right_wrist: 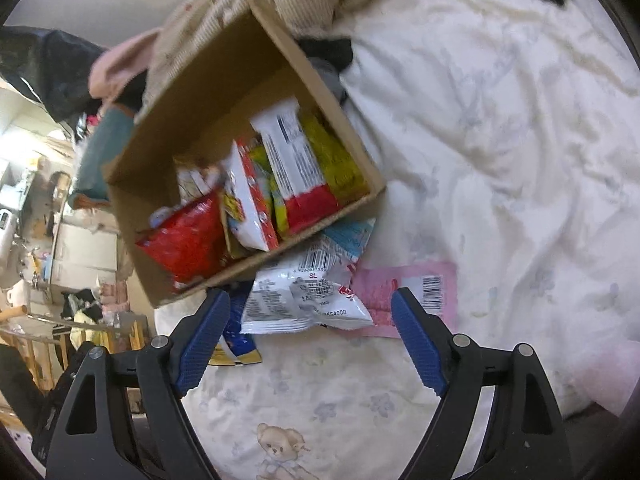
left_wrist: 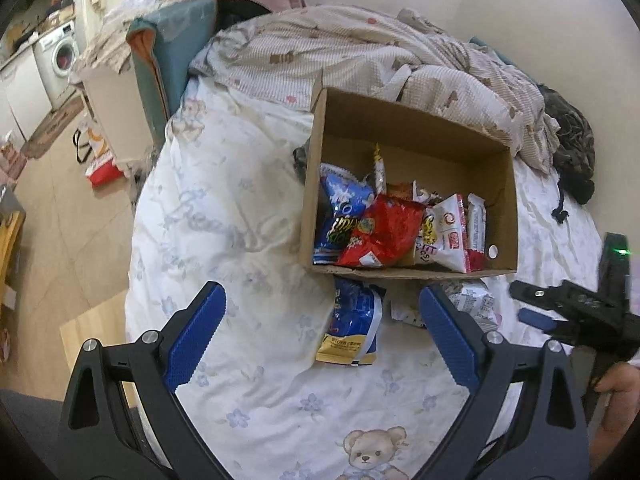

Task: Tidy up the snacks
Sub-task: 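Grasp the blue-white snack bag with the right tool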

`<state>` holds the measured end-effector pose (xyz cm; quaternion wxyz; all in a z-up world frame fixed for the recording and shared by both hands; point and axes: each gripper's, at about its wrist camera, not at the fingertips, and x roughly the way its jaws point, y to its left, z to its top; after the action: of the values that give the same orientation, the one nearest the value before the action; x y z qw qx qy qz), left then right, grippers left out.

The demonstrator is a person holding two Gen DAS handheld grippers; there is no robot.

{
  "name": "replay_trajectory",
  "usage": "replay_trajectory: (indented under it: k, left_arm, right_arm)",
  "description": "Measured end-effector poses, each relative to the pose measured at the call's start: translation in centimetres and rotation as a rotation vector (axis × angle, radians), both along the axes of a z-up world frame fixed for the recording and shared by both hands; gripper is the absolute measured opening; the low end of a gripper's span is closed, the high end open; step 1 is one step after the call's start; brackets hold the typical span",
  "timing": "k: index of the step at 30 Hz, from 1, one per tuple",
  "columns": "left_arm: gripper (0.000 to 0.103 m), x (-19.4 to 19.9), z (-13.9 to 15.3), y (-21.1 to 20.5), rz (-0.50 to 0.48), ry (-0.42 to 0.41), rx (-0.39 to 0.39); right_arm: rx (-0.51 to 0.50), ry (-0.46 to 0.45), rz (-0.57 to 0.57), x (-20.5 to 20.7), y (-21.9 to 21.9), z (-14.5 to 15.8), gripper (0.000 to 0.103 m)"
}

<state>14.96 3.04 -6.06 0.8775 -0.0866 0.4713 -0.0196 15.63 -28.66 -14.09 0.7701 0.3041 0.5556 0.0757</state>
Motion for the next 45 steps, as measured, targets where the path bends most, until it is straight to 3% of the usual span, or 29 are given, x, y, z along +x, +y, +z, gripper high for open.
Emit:
replay_trajectory:
  k: [13,16,18,24,33,39,45]
  left_arm:
    - [0.096,1.1,-1.4,-0.2,0.008,0.053,-0.027]
    - [0.096,1.3,-1.6,-0.1,0.016,0.065,-0.035]
    - [0.096,1.5,-1.7,-0.1,0.019,0.07,-0.046]
    - [0.096,1.4,-2.3,-0.6,-0.003,0.082,-0.016]
    - [0.096,1.7,-4.6,-1.2,-0.012,0.16,-0.016]
    - [0.096,2.4,-7.5,-3.4,-0.078,0.223,0.039]
    - [0.091,2.3,-9.4,-6.1,-0.18,0.221,0.132]
  right_arm:
    - [-0.073,0.121,0.119,4.2,3.9,-5.3,0.089]
    - [-0.065,0.13,0.166,4.1,4.4,-5.8,0.077]
    - [-0.052,0.118,0.185,3.7,4.6,-5.4,0.067]
    - [-0.065,0.097,0.191,1.7,4.2,-3.8,0.056]
    - [-0.03,0.016,0.184,-2.9,2.1,0.9,0.056]
    - [-0.01,0.003,0.126,-3.8,0.8,0.8,0.056]
    - [0.002,0.0,0.118,-3.8,1.0,0.7,0.056]
